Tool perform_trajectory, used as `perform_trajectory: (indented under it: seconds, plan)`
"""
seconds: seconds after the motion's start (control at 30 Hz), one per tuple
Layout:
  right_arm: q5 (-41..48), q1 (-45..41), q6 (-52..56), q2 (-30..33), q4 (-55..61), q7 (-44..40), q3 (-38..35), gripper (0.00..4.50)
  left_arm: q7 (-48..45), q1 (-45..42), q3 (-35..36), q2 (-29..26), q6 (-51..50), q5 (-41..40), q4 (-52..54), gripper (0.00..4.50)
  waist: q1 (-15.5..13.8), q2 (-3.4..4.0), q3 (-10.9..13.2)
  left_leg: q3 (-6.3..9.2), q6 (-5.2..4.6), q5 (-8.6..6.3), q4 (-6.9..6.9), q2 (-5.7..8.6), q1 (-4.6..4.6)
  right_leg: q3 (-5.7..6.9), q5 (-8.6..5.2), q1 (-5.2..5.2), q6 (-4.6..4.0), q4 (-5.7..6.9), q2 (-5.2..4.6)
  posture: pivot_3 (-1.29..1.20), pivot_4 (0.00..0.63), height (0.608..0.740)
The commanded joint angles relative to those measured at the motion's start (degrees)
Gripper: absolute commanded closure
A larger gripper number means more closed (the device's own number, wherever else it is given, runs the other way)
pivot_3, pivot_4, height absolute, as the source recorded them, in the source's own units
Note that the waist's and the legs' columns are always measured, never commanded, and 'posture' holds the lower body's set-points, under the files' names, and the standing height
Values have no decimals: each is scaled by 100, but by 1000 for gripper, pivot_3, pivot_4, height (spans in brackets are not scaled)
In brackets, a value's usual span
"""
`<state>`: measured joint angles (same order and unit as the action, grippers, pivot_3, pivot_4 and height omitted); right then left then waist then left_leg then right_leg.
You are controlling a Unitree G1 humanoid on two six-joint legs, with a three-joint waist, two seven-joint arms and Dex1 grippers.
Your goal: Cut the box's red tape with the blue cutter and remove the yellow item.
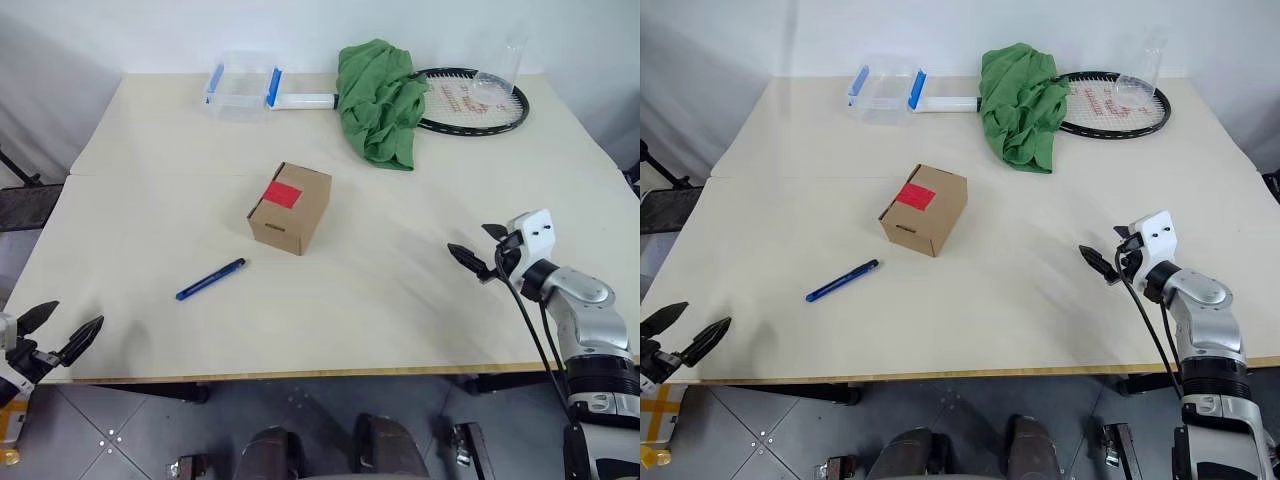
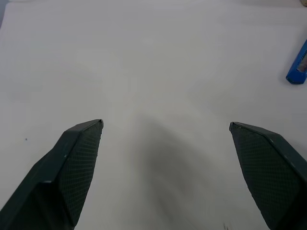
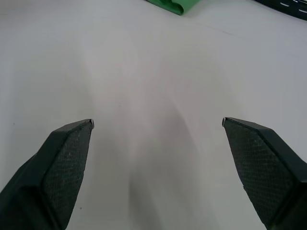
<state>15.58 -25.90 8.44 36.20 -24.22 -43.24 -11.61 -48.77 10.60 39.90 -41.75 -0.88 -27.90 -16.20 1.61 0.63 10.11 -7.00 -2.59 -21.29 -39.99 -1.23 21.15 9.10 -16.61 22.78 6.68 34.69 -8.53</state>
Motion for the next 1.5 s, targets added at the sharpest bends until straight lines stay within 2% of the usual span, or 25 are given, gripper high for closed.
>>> perform_trajectory:
  seconds: [0.03, 0.23, 0.37, 0.4, 0.5, 0.7, 0.83, 0.87, 0.9, 1.1, 1.33, 1.5]
  plan:
    - [32, -97, 184, 26, 267, 145, -70, 0, 318, -106, 120, -147, -124, 42, 178, 19, -2, 0, 0, 0, 0, 0, 0, 0, 0, 0, 0, 0, 0, 1, 0, 0, 150, 740]
    - [148, -35, 993, -79, 1087, 416, 3, 0, 740, -356, -60, -260, -839, 122, 354, 19, 3, 1, 0, 1, 0, 0, 0, -1, 0, 0, 0, 1, 0, 5, 1, 0, 150, 740]
    - [298, -46, 1672, -226, 1764, 425, 199, 0, 370, -671, -285, -317, -610, 90, 397, 19, -6, 1, 0, 2, 0, 0, -1, 0, -1, -1, 0, 1, 0, 7, 0, 0, 150, 740]
    - [318, -61, 1705, -264, 1852, 389, 258, 180, 313, -776, -400, -374, -503, 200, 249, 197, -6, 0, 0, 3, 0, 0, -1, 0, -1, -1, 0, 1, 0, 8, 0, 0, 150, 740]
    - [169, -143, 2041, -331, 1957, 565, 485, 905, 331, -1356, -460, -298, -667, 10, -138, 888, -20, 0, 1, 4, 0, 0, -4, 3, 1, 1, 0, 1, 0, 10, 1, 0, 150, 740]
    - [244, -612, 2371, -932, 2219, 761, 885, 3015, 295, -3235, -1332, 36, 63, 526, -1507, 2805, -13, -3, 2, 6, -4, 7, -7, 14, 3, 5, 0, 3, 0, 21, 0, 0, 150, 740]
    - [89, -814, 2438, -1000, 2034, 817, 1078, 4412, 257, -4171, -1797, 181, 667, 922, -2557, 4115, 0, -10, -2, 11, -6, 9, -3, 31, 1, 7, 0, 4, 1, 29, -1, 0, 150, 740]
    - [36, -841, 2469, -1005, 2028, 839, 1153, 4500, 231, -4379, -1877, 249, 758, 960, -2777, 4398, 2, -12, -2, 11, -6, 8, 0, 36, 1, 11, 0, 4, 1, 30, 0, 0, 150, 740]
    - [-2, -887, 2405, -1078, 1991, 894, 1181, 4500, 178, -4601, -2003, 341, 837, 1026, -2989, 4484, 4, -13, -2, 13, -6, 7, 3, 43, 1, 15, 1, 5, 1, 30, 0, 0, 150, 740]
    - [-345, -1382, 2067, -1667, 1427, 1144, 1500, 4500, 138, -6050, -2755, 1079, 1378, 1671, -4317, 4484, 6, -20, 2, 14, -6, 7, 4, 55, 16, 27, 1, 17, 3, 32, 2, 0, 150, 740]
    - [-695, -1932, 1668, -2362, 609, 1392, 1810, 4500, 85, -7127, -3043, 1722, 1681, 1980, -5306, 4484, 68, -21, 2, 10, -6, 7, 15, 53, 16, 34, 1, 34, 4, 44, 3, 0, 150, 740]
    - [-530, -1847, 2063, -2665, 1324, 1088, 2089, 4500, -105, -7470, -3160, 2079, 1790, 2176, -5576, 4484, 140, -24, 4, 15, -6, 7, 12, 55, 32, 32, 1, 68, 5, 88, -1, 0, 150, 740]
